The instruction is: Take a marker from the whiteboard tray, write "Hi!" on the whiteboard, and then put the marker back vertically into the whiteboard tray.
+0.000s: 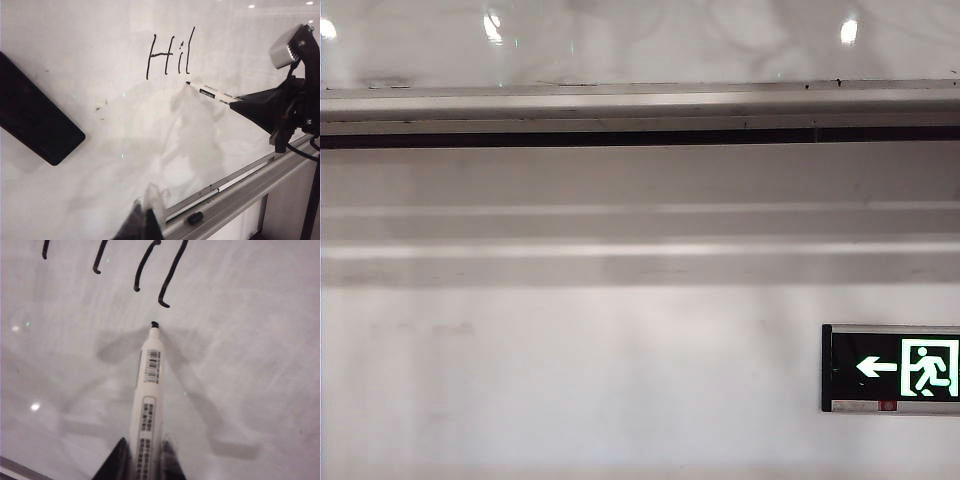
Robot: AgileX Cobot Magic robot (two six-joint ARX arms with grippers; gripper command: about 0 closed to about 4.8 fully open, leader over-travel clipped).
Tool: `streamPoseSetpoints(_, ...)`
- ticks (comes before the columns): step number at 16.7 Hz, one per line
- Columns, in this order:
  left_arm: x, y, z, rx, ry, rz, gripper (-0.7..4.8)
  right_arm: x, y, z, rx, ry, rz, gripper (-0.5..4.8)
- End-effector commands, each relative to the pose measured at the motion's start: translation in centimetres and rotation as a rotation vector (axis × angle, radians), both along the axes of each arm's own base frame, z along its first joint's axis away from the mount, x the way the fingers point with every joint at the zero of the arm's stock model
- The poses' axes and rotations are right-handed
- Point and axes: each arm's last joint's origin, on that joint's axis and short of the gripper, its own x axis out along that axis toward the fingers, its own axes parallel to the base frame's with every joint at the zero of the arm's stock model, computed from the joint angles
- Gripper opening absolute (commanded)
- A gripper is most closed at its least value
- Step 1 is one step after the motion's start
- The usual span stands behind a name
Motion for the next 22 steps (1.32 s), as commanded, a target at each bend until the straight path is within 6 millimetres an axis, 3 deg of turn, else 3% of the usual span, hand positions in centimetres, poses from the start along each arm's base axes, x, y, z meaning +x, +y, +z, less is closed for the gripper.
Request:
streamPoseSetpoints(1, -0.17, 0.05, 0.18, -0.006, -0.008, -0.009, -0.06, -0.06, 0.00, 0.35, 0.021, -0.024, 0.004, -0.01)
streamPoseSetpoints(22, -0.17, 0.06, 0.18, -0.006, -0.009, -0.008, -0.06, -0.21, -0.15, 0.47, 0.024, -0.028, -0.018, -0.01)
